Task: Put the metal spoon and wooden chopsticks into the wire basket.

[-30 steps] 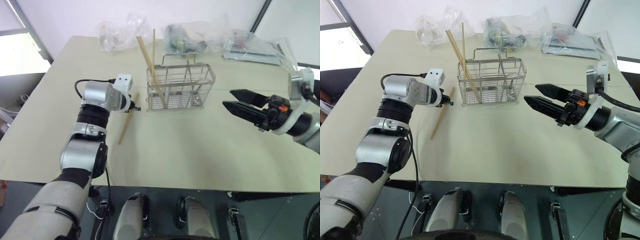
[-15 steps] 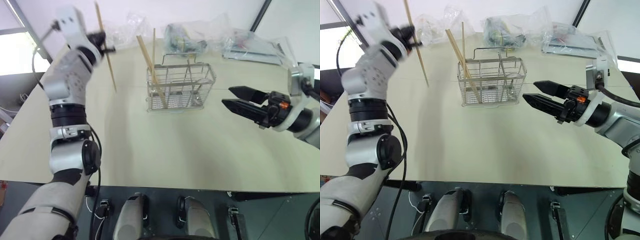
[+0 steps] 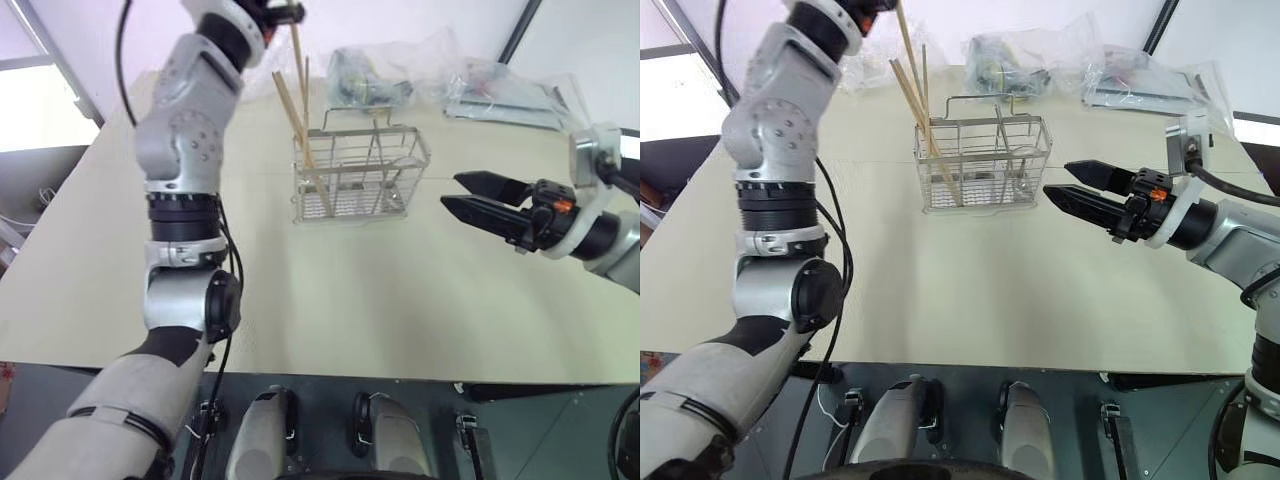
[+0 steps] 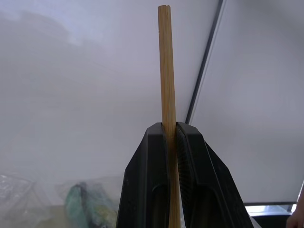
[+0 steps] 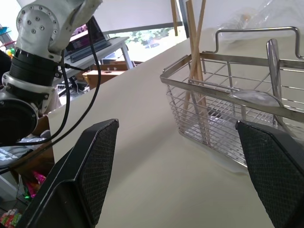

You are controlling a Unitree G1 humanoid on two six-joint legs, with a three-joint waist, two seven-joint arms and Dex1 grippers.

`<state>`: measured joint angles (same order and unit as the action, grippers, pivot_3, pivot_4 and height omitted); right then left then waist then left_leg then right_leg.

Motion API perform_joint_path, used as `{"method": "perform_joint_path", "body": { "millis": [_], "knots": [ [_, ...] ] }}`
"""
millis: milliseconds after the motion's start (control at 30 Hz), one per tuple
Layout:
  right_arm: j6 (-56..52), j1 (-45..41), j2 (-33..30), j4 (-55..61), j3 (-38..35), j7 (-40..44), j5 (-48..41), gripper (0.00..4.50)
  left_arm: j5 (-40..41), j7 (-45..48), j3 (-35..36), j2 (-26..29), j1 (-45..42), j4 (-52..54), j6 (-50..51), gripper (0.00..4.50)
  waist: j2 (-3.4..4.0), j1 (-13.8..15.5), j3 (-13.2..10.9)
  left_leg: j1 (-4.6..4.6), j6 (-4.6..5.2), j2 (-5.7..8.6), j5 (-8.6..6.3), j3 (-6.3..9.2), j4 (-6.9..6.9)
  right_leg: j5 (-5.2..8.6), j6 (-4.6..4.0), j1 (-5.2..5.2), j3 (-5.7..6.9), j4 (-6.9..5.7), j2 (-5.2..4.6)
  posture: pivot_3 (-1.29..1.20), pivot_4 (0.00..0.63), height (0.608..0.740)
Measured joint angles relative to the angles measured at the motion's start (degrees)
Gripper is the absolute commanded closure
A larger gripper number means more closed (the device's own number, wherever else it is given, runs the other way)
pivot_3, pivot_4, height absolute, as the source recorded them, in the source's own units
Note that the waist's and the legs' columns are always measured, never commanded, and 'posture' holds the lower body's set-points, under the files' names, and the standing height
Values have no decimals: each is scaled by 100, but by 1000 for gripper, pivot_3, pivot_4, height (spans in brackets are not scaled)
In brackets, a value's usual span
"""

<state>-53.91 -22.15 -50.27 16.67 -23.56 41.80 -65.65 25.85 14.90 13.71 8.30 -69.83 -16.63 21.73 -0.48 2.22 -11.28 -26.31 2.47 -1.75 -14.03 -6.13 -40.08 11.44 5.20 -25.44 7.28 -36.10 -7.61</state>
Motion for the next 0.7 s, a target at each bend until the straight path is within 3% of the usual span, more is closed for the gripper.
{"method": "perform_joint_path", "body": {
  "millis": [200,300,500,533,700],
  "knots": [
    [-63,66,0,15,-126,-150,-94,445,-480,307,-559,-199,555,-352,-647,4445,0,3,0,-2,5,0,-3,0,0,0,0,-1,0,1,0,0,150,704],
    [-71,91,0,28,-182,-211,-100,445,-625,375,-706,-300,819,-353,-772,3332,0,11,0,-3,8,0,-4,2,-1,0,0,-1,0,2,-2,0,150,704],
    [-69,95,4,59,-199,-264,-101,445,-713,424,-853,-399,1078,-326,-758,279,0,2,0,-3,10,-1,-6,4,-1,0,-1,-2,0,2,-1,0,150,704],
    [-69,95,5,58,-199,-268,-100,445,-713,423,-852,-397,1079,-292,-756,18,0,2,0,-3,11,-1,-6,4,-1,0,0,-2,0,2,-1,0,150,704],
    [29,96,9,57,-140,-170,27,445,-412,555,-770,36,1085,240,-62,18,0,-11,0,-2,11,-3,-7,4,-1,0,-1,-3,-1,0,0,0,150,704]
  ]
}}
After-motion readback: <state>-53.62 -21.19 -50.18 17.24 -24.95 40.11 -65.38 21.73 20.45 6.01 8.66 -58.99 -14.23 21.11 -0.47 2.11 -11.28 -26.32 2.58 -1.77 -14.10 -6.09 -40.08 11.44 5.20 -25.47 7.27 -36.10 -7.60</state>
